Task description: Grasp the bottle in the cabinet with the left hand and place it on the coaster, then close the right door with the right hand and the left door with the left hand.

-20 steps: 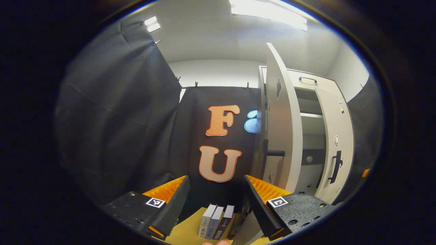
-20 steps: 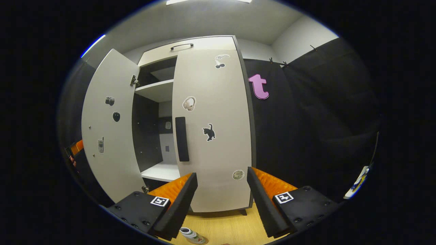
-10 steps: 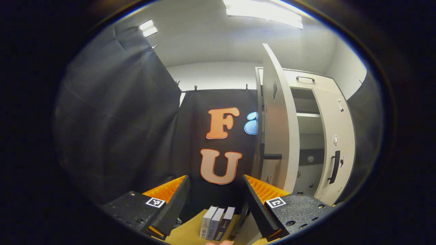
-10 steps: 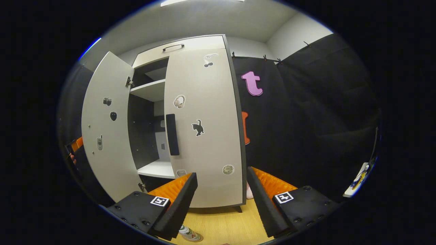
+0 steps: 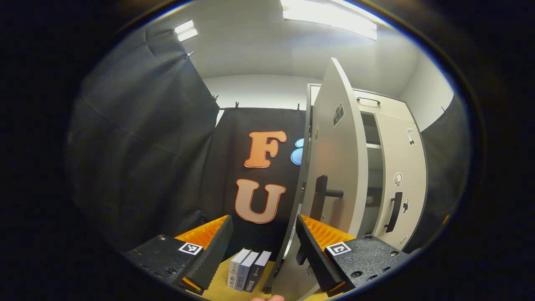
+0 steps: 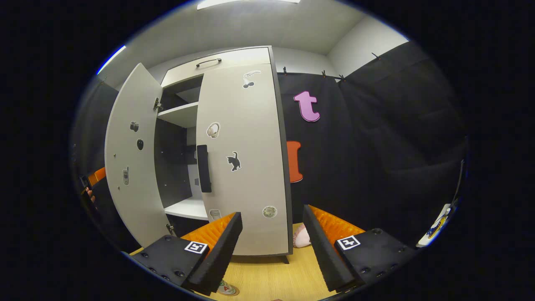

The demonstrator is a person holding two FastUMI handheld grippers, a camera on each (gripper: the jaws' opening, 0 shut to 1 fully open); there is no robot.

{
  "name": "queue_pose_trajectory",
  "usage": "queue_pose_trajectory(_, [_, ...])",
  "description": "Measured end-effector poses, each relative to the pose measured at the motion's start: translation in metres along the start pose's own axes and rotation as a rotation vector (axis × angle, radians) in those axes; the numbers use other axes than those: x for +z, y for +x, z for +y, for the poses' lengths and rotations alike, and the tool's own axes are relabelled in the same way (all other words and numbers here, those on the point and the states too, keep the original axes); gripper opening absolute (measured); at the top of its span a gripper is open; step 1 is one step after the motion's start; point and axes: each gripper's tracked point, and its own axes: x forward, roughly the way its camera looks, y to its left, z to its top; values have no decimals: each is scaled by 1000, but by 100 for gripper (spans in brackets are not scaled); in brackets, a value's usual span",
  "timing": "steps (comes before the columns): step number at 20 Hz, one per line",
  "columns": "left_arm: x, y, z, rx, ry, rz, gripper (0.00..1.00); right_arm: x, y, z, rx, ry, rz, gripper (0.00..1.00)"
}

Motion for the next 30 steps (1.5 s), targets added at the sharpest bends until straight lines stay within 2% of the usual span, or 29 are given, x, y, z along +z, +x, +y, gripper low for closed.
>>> queue_pose_trajectory(14, [-25, 4, -99, -218, -57, 56, 93, 1, -10, -17, -53, -7, 1, 96])
queue_pose_trajectory(15, [-26, 3, -106, -229, -52, 60, 97, 2, -11, -20, -59, -6, -1, 96])
queue_pose_trajectory(16, [-26, 2, -109, -238, -45, 57, 94, 2, -13, -21, -64, -5, -5, 96])
queue_pose_trajectory(21, [-27, 0, -129, -271, -50, 50, 94, 2, -17, -24, -82, 9, -6, 96])
queue_pose_trajectory(22, [-30, 1, -134, -282, -57, 58, 92, 1, -15, -24, -85, 13, -3, 96])
queue_pose_trajectory(24, [-35, 2, -146, -304, -60, 79, 94, -1, -16, -24, -85, 24, 2, 96])
queue_pose_trajectory(25, [-36, 3, -154, -318, -64, 86, 92, -2, -16, -25, -84, 29, 3, 97])
queue_pose_trajectory(26, [-36, 5, -161, -330, -67, 87, 94, -2, -15, -25, -84, 31, 3, 97])
queue_pose_trajectory(30, [-40, 19, -182, -354, -69, 85, 94, -3, -14, -25, -86, 31, 5, 96])
